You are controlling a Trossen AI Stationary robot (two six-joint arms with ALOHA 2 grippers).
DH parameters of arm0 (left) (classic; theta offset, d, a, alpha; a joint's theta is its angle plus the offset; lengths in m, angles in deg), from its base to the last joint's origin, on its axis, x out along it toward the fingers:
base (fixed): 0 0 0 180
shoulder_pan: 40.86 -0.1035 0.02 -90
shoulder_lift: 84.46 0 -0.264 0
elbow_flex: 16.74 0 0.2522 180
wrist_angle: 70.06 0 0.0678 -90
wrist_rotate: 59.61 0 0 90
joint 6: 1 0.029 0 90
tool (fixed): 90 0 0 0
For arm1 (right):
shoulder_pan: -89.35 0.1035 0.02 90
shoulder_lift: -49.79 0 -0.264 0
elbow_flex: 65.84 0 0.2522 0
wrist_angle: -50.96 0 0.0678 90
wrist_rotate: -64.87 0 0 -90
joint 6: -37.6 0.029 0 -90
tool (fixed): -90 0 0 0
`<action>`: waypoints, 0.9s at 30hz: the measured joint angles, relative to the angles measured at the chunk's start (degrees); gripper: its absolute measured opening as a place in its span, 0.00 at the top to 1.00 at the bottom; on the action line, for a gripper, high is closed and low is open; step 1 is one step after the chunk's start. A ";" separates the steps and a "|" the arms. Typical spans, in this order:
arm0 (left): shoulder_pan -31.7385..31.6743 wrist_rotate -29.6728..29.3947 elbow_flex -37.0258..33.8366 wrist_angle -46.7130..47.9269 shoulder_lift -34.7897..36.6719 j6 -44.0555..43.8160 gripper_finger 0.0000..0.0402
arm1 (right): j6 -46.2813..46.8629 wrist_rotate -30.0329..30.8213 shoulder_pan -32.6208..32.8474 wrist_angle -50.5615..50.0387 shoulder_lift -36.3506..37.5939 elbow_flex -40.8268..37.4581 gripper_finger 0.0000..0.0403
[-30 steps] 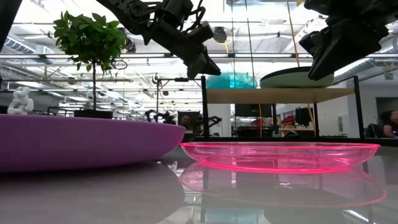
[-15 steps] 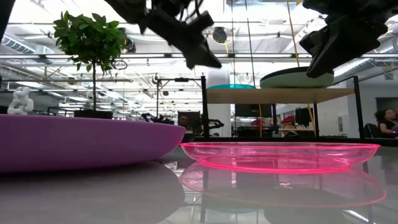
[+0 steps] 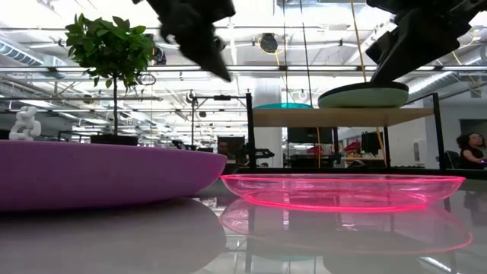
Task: Place and stack plates onto a shelf
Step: Stack the big violet plate on top of the big black plate on the shelf
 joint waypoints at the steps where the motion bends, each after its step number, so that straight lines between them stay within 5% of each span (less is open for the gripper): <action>1: 0.90 0.56 -0.04 2.59 0.18 -1.28 0.79 | 0.00 0.00 0.00 0.26 -0.02 0.00 0.90; 13: 15.50 2.27 -4.38 9.08 0.30 -12.07 0.79 | -0.09 -1.51 0.02 1.51 -0.04 0.02 0.90; 27: 34.26 2.10 -11.12 9.98 -0.29 -13.03 0.79 | 1.39 -1.50 0.00 1.52 -0.04 0.02 0.90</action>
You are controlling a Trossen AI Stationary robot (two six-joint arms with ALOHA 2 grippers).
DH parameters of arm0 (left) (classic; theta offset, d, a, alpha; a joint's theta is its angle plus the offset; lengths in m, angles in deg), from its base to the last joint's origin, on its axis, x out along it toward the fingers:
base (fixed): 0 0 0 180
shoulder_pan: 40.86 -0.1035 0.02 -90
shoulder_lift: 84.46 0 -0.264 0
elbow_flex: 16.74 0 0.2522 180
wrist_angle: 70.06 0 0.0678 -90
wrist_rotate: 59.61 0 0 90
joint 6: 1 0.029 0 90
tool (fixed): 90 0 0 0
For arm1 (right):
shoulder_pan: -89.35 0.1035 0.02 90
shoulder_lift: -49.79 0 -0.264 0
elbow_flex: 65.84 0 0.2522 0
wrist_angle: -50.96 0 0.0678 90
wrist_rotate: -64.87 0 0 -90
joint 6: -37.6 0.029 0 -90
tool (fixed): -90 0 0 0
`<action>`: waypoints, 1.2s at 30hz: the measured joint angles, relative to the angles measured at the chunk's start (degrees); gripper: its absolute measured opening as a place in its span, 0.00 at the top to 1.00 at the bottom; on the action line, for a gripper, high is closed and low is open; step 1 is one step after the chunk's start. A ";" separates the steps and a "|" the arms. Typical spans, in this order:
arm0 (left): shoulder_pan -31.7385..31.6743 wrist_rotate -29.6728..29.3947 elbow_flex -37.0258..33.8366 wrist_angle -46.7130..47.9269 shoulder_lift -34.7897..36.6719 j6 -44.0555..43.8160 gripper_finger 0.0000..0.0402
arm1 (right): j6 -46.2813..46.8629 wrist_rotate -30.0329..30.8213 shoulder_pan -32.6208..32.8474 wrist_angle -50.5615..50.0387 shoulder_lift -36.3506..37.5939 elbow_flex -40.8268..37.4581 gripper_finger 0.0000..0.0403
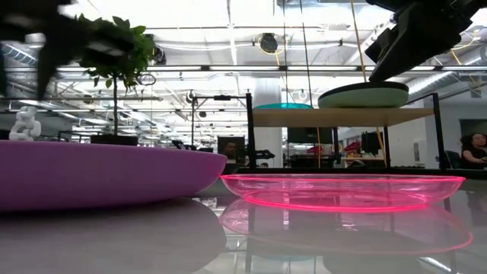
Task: Place and stack plates onto a shelf
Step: Stack the big violet plate on top of the big black plate on the shelf
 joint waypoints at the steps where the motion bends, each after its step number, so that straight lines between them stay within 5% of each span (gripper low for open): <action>1: 1.22 0.01 -0.68 0.07 0.00 -0.09 0.79 | 0.21 -0.01 0.00 0.02 0.00 0.00 0.90; 13: 10.77 -6.70 -5.21 -5.88 -0.02 4.53 0.79 | 1.14 0.03 0.00 0.14 0.00 0.00 0.90; 36: 13.22 -7.46 -9.26 -12.32 -0.02 17.16 0.79 | -0.08 0.01 0.00 0.12 0.00 0.00 0.90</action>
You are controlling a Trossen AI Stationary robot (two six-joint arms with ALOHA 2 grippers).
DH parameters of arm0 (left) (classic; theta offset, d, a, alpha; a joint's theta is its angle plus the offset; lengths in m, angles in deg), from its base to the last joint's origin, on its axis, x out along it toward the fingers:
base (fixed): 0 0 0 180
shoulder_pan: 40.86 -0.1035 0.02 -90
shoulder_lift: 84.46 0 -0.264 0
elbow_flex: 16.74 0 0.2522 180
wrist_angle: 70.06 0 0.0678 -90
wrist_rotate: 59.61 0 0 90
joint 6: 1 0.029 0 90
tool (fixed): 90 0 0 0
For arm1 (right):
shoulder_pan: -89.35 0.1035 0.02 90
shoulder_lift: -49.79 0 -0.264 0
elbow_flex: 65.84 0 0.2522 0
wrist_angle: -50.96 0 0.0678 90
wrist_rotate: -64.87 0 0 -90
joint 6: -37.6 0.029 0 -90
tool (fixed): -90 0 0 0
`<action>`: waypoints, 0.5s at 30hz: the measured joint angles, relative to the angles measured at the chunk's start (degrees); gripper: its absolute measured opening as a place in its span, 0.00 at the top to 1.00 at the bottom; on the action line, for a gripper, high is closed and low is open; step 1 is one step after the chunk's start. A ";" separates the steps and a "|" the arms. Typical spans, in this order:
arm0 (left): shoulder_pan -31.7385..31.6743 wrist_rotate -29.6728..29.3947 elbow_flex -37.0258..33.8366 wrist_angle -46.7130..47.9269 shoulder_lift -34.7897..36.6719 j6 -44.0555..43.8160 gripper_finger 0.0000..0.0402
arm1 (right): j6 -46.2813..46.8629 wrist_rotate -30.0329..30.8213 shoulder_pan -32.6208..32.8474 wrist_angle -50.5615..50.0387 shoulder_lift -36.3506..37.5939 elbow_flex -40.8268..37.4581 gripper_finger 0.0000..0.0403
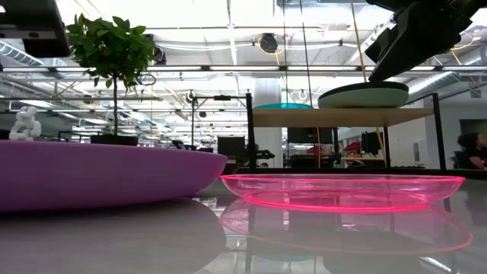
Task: Place and stack plates onto a shelf
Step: Stack the big violet plate on top of the big black plate on the shelf
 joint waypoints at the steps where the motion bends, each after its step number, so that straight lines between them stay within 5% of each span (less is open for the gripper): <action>1: 0.00 0.04 -0.46 -0.04 0.00 0.41 0.79 | -0.01 0.00 0.00 -0.01 0.00 0.00 0.90; 10: -0.22 -2.16 -6.61 -10.09 0.00 2.68 0.80 | -0.04 0.00 0.00 -0.08 0.00 0.00 0.90; 15: -0.79 -3.65 -7.51 -10.71 0.00 4.35 0.90 | -0.05 0.00 0.00 -0.09 0.00 0.00 0.90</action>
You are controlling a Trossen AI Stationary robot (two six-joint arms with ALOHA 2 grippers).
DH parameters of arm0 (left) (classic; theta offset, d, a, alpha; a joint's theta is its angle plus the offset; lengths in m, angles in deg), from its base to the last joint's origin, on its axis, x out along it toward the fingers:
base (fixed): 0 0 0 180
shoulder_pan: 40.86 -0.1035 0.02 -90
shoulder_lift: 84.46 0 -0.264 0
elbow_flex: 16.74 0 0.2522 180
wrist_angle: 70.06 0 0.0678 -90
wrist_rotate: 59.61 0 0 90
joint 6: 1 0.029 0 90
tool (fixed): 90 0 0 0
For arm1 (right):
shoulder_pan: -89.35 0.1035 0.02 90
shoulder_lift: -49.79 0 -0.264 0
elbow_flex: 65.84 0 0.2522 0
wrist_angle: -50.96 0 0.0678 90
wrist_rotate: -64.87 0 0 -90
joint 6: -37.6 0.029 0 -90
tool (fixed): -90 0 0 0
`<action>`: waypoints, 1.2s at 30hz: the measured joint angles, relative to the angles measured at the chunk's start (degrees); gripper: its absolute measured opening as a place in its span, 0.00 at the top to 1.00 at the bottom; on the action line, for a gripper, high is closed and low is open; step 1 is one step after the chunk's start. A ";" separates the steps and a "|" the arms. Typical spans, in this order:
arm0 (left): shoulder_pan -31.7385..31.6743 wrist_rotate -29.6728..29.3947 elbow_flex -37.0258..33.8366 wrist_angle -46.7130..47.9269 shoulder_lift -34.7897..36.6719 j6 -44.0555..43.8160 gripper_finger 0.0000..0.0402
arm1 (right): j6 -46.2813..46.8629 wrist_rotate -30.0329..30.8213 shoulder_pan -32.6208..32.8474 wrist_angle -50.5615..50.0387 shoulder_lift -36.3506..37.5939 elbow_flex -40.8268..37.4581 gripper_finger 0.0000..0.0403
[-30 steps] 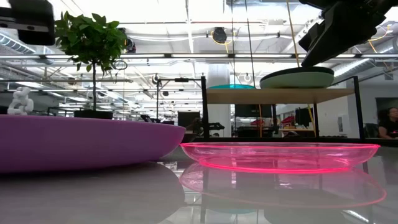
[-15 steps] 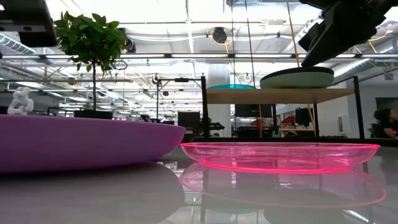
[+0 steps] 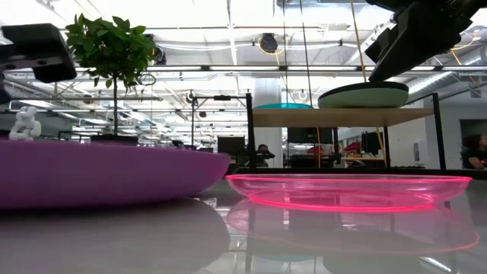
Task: Place and stack plates onto a shelf
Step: Stack the big violet plate on top of the big black plate on the shelf
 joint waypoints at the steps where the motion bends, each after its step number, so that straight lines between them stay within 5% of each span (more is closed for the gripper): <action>1: -0.17 -0.33 0.16 0.00 0.00 0.05 0.93 | 0.00 0.00 0.00 0.06 0.00 0.00 0.90; 10: -3.60 -2.47 0.55 -2.69 0.11 5.69 0.97 | -4.52 -3.27 -0.02 11.18 -1.53 0.00 0.90; 18: -8.86 -3.00 0.61 -1.78 2.92 11.64 0.97 | -15.28 -7.79 -0.82 19.73 -13.27 5.92 0.85; 28: -14.36 -2.06 0.59 1.24 9.51 16.96 0.97 | -26.67 -10.43 -3.11 10.03 -27.81 23.34 0.64; 36: -15.21 -1.49 0.59 2.35 9.88 18.34 0.97 | -33.35 -14.66 -6.09 3.50 -33.20 28.98 0.67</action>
